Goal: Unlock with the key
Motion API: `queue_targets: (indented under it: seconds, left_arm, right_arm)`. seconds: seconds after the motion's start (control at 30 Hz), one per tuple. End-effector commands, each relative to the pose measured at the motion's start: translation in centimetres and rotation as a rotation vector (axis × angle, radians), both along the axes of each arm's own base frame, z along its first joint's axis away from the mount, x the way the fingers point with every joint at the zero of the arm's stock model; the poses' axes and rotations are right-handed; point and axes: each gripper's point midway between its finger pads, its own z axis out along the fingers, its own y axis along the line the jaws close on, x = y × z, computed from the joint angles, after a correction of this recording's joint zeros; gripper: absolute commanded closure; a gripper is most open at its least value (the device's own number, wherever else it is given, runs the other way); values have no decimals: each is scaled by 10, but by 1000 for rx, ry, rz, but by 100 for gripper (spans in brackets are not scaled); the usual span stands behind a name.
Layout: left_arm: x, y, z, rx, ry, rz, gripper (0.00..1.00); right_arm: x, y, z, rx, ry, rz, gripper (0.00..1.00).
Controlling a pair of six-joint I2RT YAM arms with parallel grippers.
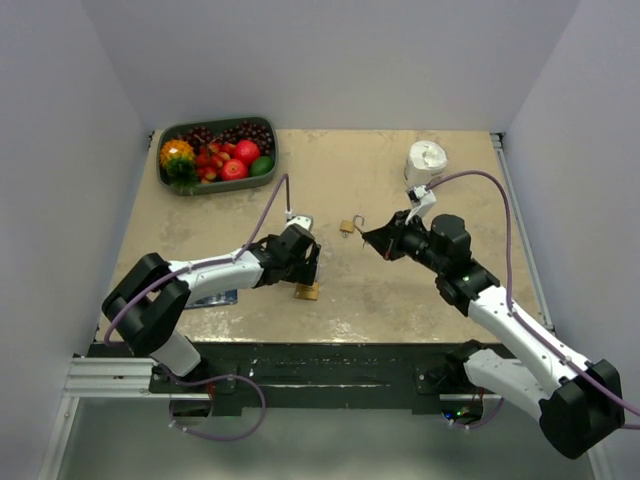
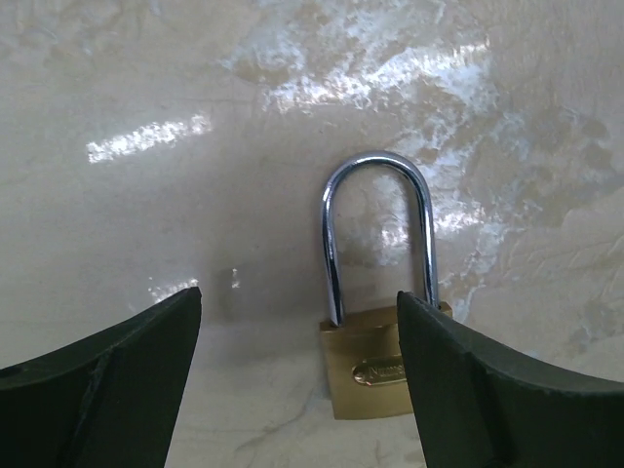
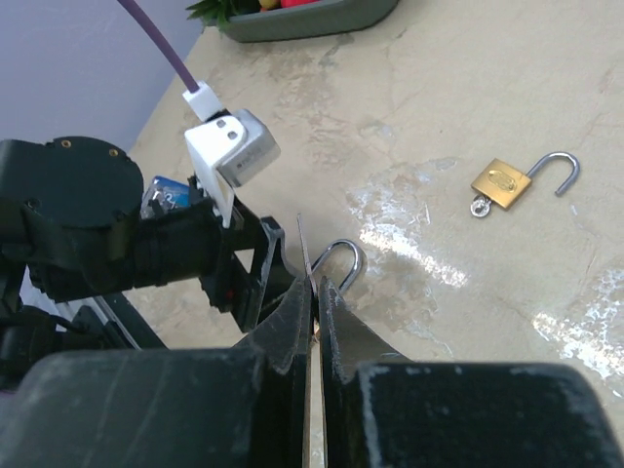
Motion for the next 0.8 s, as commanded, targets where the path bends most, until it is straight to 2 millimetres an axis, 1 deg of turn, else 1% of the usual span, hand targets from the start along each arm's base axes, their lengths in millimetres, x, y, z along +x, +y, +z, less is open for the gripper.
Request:
queue_targets:
  seconds: [0.0,0.1,0.17,0.33,0.43,0.6,0.73,0.77]
  left_arm:
    - [1,-25,16,-119,1,6,14]
    - [-3,-39,16,-163,21,-41,13]
    - [-6,-43,11,-161,44,-68,9]
    - [-16,-50,4,-161,90,-121,6]
    - [-21,-50,2,-136,104,-130,6]
    - [-25,-37,-12,-26,130,-89,8]
    - [-34,-42,-18,35,152,-109,9]
    - [-36,-37,-22,74,169,-106,9]
  right_arm:
    - [2,-7,10,-10,-59,-29,100]
    - [1,-8,8,-8,-62,-31,100]
    - [-1,-8,8,-3,-64,-28,100]
    - [-3,-7,3,0,-58,-17,100]
    - [-3,-6,-2,-5,-51,-14,100]
    - [-3,-5,-6,-8,-43,-4,100]
    - [-4,-2,-7,-8,-41,10,100]
    - [-3,-2,-8,-8,-38,11,100]
